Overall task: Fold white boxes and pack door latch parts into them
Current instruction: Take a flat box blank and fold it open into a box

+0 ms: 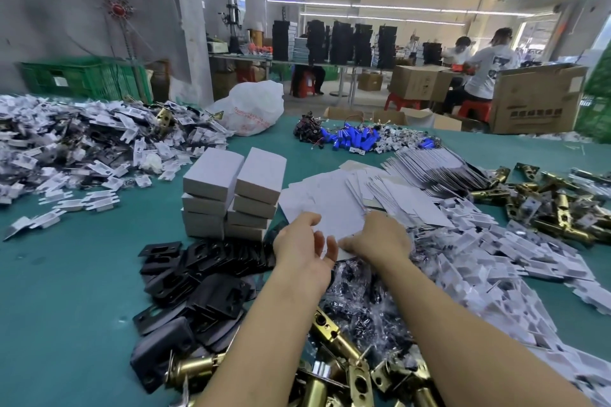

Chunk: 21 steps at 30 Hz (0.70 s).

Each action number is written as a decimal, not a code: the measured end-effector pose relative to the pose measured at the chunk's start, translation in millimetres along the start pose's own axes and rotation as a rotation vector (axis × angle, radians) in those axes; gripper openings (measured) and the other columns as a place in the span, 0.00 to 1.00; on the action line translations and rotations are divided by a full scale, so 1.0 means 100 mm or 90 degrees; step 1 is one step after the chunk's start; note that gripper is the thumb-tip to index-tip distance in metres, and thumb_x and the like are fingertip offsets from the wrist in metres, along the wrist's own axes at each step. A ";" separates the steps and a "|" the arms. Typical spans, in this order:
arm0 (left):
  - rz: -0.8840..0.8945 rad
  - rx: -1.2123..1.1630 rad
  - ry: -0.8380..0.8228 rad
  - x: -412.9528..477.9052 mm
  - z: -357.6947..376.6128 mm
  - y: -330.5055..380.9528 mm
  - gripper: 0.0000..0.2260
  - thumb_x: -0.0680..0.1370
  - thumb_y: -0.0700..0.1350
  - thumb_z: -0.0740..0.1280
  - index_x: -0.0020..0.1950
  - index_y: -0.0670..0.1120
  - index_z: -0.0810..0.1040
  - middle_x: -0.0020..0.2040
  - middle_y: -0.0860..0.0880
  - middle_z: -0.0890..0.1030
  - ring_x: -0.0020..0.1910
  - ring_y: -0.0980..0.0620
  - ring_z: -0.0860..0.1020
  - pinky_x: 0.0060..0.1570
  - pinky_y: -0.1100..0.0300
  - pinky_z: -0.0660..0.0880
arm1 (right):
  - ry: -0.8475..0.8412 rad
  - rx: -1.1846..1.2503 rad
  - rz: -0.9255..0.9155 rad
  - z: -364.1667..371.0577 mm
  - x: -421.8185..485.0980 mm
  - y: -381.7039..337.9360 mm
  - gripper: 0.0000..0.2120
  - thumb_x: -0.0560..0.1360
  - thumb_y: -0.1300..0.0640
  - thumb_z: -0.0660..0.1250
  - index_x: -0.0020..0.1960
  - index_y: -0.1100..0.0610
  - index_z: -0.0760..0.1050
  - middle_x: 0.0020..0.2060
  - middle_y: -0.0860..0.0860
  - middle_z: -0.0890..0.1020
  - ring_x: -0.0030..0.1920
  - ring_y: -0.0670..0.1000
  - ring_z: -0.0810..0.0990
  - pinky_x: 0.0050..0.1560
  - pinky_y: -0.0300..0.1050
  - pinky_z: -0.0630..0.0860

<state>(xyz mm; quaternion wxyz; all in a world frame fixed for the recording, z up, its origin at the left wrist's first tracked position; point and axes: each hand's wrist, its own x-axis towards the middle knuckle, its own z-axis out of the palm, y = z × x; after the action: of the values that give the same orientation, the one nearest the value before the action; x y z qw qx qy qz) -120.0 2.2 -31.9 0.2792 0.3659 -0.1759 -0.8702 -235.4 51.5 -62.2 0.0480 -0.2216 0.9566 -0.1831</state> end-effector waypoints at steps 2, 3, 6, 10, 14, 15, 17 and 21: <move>0.002 0.016 -0.001 0.01 -0.04 -0.03 0.06 0.78 0.36 0.68 0.46 0.45 0.74 0.38 0.49 0.69 0.33 0.55 0.69 0.28 0.62 0.71 | 0.025 0.036 -0.002 0.01 0.00 0.00 0.20 0.67 0.46 0.74 0.52 0.57 0.76 0.50 0.55 0.82 0.54 0.60 0.79 0.54 0.53 0.78; 0.006 0.023 -0.003 0.01 -0.05 -0.03 0.06 0.78 0.36 0.68 0.46 0.45 0.74 0.38 0.49 0.69 0.34 0.55 0.69 0.30 0.62 0.70 | 0.037 0.060 -0.002 0.02 0.01 0.01 0.18 0.68 0.47 0.74 0.52 0.56 0.76 0.50 0.55 0.82 0.53 0.59 0.80 0.54 0.53 0.78; 0.032 0.051 -0.009 0.00 -0.08 -0.04 0.07 0.77 0.38 0.70 0.50 0.45 0.74 0.40 0.49 0.69 0.36 0.54 0.69 0.32 0.61 0.70 | 0.048 0.228 -0.004 -0.06 0.02 0.05 0.10 0.72 0.52 0.72 0.48 0.57 0.78 0.45 0.55 0.83 0.47 0.58 0.81 0.50 0.55 0.80; 0.093 0.096 -0.008 -0.04 -0.10 -0.01 0.12 0.75 0.39 0.73 0.54 0.44 0.74 0.36 0.50 0.68 0.34 0.55 0.67 0.34 0.62 0.69 | 0.071 0.334 -0.053 -0.42 -0.03 0.15 0.11 0.76 0.56 0.70 0.38 0.61 0.80 0.37 0.57 0.83 0.39 0.59 0.82 0.42 0.56 0.81; 0.141 0.150 -0.004 -0.06 -0.11 0.01 0.24 0.72 0.41 0.76 0.66 0.42 0.73 0.49 0.48 0.71 0.40 0.52 0.68 0.41 0.58 0.71 | 0.059 0.459 -0.039 -0.67 -0.20 0.38 0.10 0.78 0.56 0.68 0.40 0.59 0.75 0.37 0.57 0.82 0.34 0.55 0.80 0.27 0.44 0.76; 0.150 0.159 -0.002 -0.05 -0.11 0.01 0.26 0.72 0.40 0.76 0.67 0.43 0.71 0.53 0.47 0.71 0.44 0.52 0.69 0.46 0.56 0.74 | 0.036 0.531 -0.017 -0.70 -0.26 0.42 0.09 0.79 0.57 0.67 0.41 0.58 0.73 0.38 0.57 0.81 0.33 0.53 0.79 0.25 0.42 0.74; 0.119 0.156 -0.032 -0.05 -0.13 0.00 0.28 0.73 0.38 0.76 0.69 0.44 0.67 0.58 0.44 0.72 0.54 0.50 0.72 0.57 0.50 0.78 | -0.020 0.649 0.023 -0.70 -0.38 0.48 0.08 0.81 0.58 0.65 0.43 0.58 0.71 0.38 0.57 0.80 0.33 0.53 0.78 0.25 0.42 0.74; -0.010 0.110 -0.177 -0.13 -0.10 -0.04 0.19 0.79 0.40 0.70 0.69 0.42 0.75 0.55 0.42 0.84 0.50 0.45 0.83 0.45 0.49 0.83 | -0.131 0.712 0.032 -0.61 -0.57 0.49 0.07 0.80 0.59 0.66 0.44 0.59 0.76 0.37 0.56 0.80 0.34 0.51 0.79 0.30 0.43 0.78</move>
<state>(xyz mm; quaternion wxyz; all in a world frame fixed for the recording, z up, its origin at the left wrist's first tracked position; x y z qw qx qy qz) -106.4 12.3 -33.0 0.2127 0.2662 -0.2840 -0.8962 -214.3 137.7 -23.4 0.2553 -0.1566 0.7091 -0.6383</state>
